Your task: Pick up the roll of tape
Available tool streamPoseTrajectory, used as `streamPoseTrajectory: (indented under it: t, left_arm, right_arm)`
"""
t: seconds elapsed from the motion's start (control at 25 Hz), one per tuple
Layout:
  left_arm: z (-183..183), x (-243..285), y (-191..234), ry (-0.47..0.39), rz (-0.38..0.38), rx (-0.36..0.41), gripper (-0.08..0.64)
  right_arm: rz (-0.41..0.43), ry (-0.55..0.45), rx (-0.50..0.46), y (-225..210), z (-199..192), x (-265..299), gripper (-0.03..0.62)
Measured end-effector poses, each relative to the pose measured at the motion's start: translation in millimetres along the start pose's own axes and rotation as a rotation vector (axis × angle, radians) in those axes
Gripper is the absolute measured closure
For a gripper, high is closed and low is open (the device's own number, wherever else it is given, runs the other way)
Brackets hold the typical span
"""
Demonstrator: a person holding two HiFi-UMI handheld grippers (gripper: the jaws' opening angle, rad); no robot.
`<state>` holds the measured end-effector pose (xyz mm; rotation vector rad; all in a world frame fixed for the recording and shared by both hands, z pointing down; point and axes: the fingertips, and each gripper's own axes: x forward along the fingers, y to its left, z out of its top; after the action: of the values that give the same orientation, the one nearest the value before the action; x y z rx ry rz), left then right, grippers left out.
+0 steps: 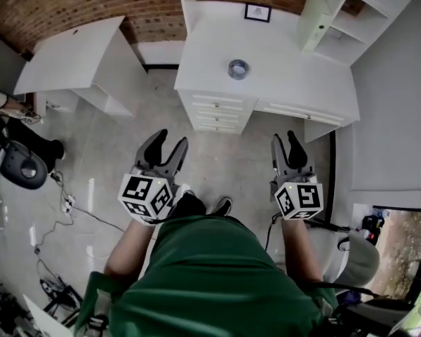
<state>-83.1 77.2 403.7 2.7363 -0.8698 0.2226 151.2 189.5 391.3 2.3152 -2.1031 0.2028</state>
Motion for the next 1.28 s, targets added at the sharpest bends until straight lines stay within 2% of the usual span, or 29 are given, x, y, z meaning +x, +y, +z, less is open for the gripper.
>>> streamPoseTrajectory:
  t: [0.28, 0.76, 1.16, 1.28]
  left_arm:
    - [-1, 41, 17, 0.025, 0.009, -0.012, 0.336]
    - [22, 160, 56, 0.006, -0.114, -0.08, 0.336]
    - [22, 203, 119, 0.036, -0.147, -0.113, 0.336]
    - [15, 210, 133, 0.052, -0.131, -0.117, 0.336]
  right_arm:
    - [0.015, 0.035, 0.017, -17, -12, 40, 0.419]
    - [-0.039, 0.109, -0.025, -54, 1, 134, 0.419]
    - [0.024, 0.258, -0.022, -44, -27, 228, 0.419]
    - [0.055, 0.287, -0.016, -45, -36, 251, 0.419]
